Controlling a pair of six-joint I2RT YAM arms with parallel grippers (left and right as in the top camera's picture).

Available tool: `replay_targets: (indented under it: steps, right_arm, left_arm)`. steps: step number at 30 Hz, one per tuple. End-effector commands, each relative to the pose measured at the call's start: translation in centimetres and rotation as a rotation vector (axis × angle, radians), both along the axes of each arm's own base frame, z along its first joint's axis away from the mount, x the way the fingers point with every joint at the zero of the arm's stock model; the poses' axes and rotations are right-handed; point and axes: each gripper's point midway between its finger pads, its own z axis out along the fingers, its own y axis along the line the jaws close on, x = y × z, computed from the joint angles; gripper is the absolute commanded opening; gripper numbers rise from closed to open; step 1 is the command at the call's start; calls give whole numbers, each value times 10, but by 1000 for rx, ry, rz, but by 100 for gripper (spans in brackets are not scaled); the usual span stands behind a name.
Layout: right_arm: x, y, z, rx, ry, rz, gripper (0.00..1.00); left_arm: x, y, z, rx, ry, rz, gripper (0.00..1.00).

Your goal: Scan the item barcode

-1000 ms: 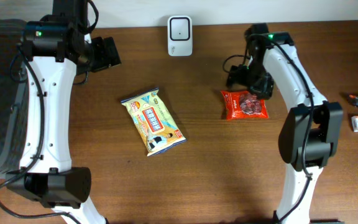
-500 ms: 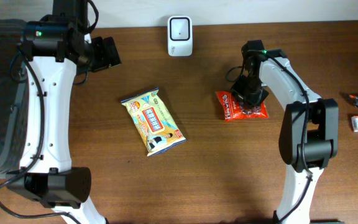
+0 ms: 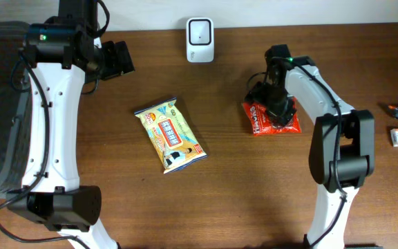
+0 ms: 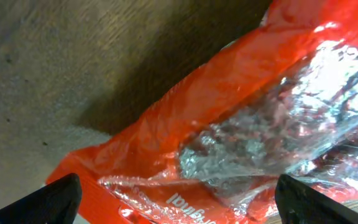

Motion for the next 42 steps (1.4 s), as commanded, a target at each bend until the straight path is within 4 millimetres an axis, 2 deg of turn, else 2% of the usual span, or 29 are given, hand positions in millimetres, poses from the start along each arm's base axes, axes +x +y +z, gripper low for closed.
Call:
replay_targets:
  steps: [1,4,6,7,8,10,12,15,16,18,19,21,23,25,26,27,28,31,34,38,42]
  right_arm:
    - [-4,-5,-2,46,27,-107,99]
    - [-8,-5,-4,37,41,-98,99]
    - [-11,-6,-4,32,41,-19,99]
    - [-14,-11,-4,15,53,-13,96]
    - [-15,-14,-5,-2,56,-14,86]
    - [-19,-20,-7,-50,67,-2,48]
    - [-24,-19,-11,-64,82,5,27]
    - [-24,-19,-12,-64,76,59,19]
    - [-22,-17,-12,-64,64,99,4]
    - [-17,-17,-12,-64,37,158,4]
    - [-11,-14,-8,-52,7,251,4]
    - [-5,-14,10,-54,-2,271,7]
    - [3,-13,37,-54,-23,268,24]
    - [8,-16,66,-72,-45,211,31]
    - [9,-23,80,-107,-56,170,50]
    - [7,-27,89,-131,-63,145,80]
    - [4,-29,98,-138,-69,133,99]
    - [-14,-39,103,-182,-12,9,99]
    - [-30,-45,75,-206,61,-172,99]
    - [-26,-29,28,-106,38,-187,99]
    - [-19,-23,7,-71,-7,-187,99]
  left_arm:
    - [1,3,-1,6,1,16,99]
    - [0,3,-1,6,0,15,99]
    - [1,3,-1,6,1,16,99]
    - [0,3,-1,6,0,16,99]
    - [0,3,-1,6,0,16,99]
    - [0,3,-1,6,0,16,99]
    - [0,3,-1,6,0,16,99]
    - [1,3,-1,6,1,16,99]
    - [0,3,-1,6,0,16,99]
    - [0,3,-1,6,0,16,99]
    - [0,3,-1,6,0,16,99]
    - [0,3,-1,6,0,16,99]
    - [1,3,-1,6,1,16,99]
    - [0,3,-1,6,0,16,99]
    - [0,2,-1,6,0,15,99]
    - [0,3,-1,6,0,15,99]
    - [0,3,-1,6,0,16,99]
    - [0,3,-1,6,0,16,99]
    - [0,3,-1,6,0,15,99]
    - [0,3,-1,6,0,16,99]
    - [0,3,-1,6,0,16,99]
